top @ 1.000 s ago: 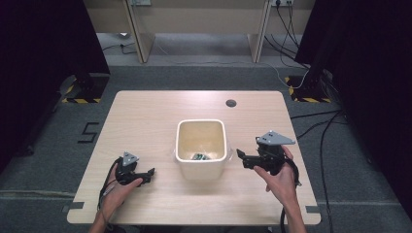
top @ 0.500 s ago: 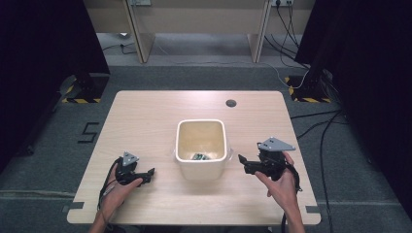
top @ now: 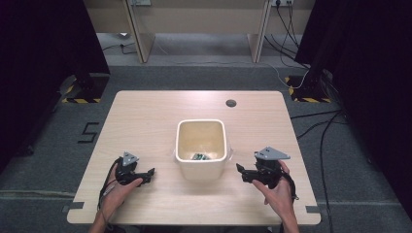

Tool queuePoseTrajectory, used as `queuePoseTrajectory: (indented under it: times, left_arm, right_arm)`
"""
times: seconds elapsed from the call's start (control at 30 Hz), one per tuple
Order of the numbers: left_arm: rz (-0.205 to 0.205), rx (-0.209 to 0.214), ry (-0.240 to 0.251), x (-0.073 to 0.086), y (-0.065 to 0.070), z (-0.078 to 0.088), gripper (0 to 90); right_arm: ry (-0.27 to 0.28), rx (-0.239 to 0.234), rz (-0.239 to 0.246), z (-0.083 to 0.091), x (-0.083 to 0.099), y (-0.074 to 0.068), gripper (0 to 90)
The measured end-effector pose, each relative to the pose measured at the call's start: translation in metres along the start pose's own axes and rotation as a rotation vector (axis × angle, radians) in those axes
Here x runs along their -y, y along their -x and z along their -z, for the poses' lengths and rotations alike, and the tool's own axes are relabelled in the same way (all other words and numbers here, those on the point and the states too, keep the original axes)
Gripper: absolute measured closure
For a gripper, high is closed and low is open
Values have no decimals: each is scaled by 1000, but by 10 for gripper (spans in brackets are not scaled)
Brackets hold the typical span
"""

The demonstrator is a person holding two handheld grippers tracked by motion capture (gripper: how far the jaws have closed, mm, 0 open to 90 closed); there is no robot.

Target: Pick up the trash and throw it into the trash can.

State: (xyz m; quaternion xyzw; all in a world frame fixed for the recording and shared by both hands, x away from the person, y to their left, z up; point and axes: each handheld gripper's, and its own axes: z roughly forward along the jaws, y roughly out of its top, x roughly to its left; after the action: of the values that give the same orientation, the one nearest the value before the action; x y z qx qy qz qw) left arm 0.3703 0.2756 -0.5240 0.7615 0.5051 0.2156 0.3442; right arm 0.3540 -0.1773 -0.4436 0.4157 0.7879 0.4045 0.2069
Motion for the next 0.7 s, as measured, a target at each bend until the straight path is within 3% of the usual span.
queuePoseTrajectory:
  times: [0.27, 0.7]
  left_arm:
    - [1, 0, 1, 0, 0, 0, 138]
    - [1, 0, 0, 0, 0, 0, 138]
  right_arm:
    - [-51, -20, -5, -13, 15, -5, 192]
    - [-81, -9, -3, -16, 28, -2, 191]
